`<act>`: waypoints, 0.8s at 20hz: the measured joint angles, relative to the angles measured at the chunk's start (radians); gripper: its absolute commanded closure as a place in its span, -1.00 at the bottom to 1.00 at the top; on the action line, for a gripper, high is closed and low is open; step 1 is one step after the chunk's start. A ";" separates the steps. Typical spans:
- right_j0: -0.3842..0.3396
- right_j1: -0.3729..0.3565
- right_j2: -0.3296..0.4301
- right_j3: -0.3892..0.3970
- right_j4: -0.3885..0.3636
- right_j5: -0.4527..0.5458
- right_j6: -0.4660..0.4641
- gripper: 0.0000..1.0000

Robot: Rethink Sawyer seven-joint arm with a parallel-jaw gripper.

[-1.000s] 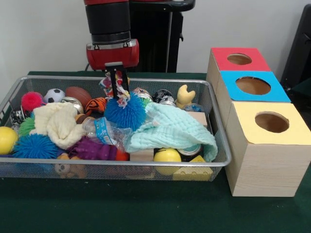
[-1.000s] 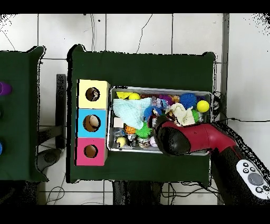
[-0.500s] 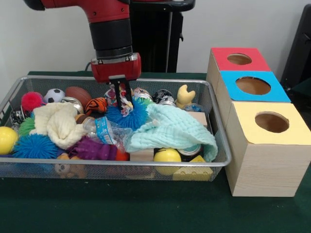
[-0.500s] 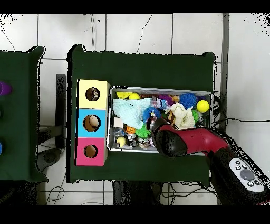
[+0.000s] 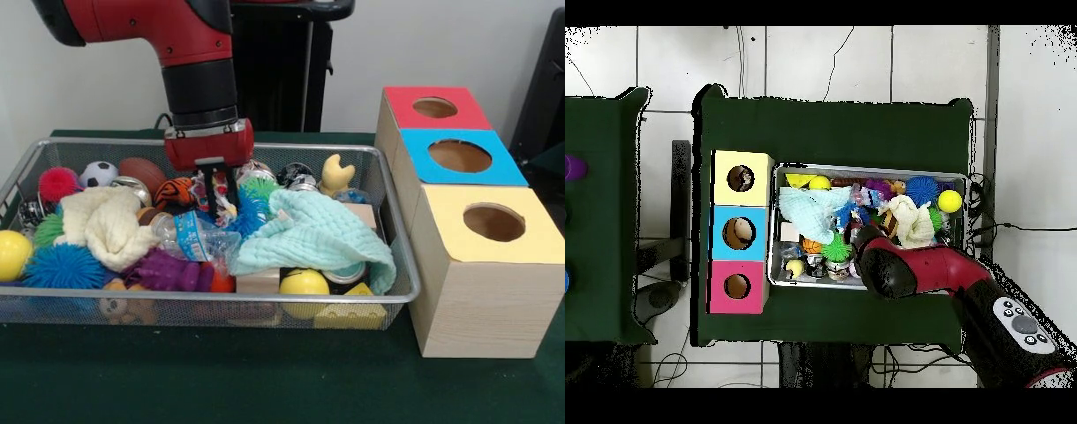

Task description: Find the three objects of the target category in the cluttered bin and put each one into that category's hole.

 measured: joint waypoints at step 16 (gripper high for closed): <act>0.023 0.004 -0.037 -0.018 0.000 -0.046 0.000 -1.00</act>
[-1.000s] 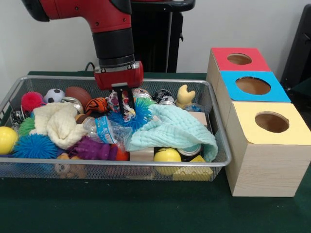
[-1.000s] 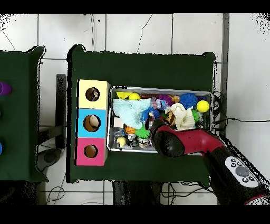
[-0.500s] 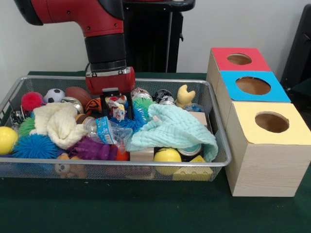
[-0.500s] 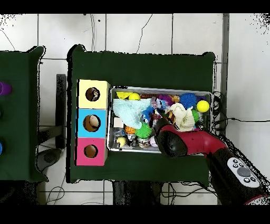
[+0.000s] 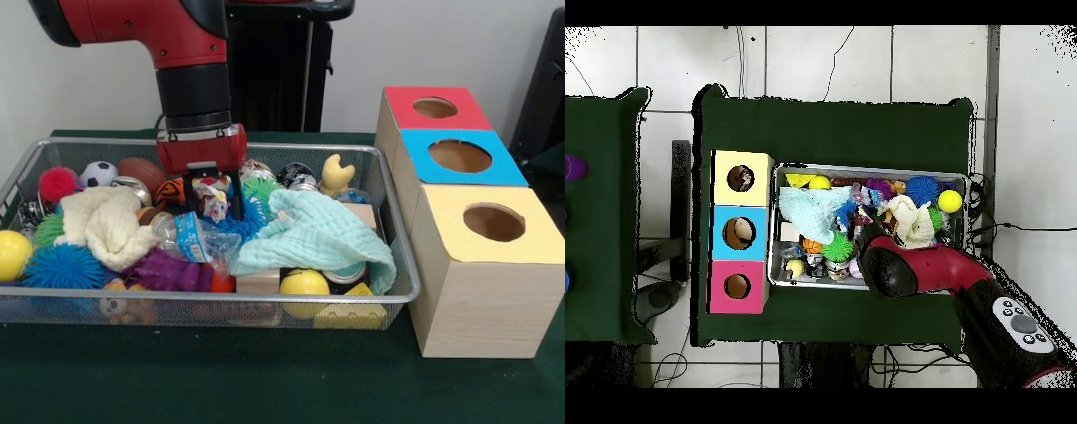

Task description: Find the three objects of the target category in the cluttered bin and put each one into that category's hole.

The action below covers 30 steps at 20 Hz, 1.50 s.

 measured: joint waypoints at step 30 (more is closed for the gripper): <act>-0.127 -0.006 0.036 0.000 0.000 0.014 0.000 -1.00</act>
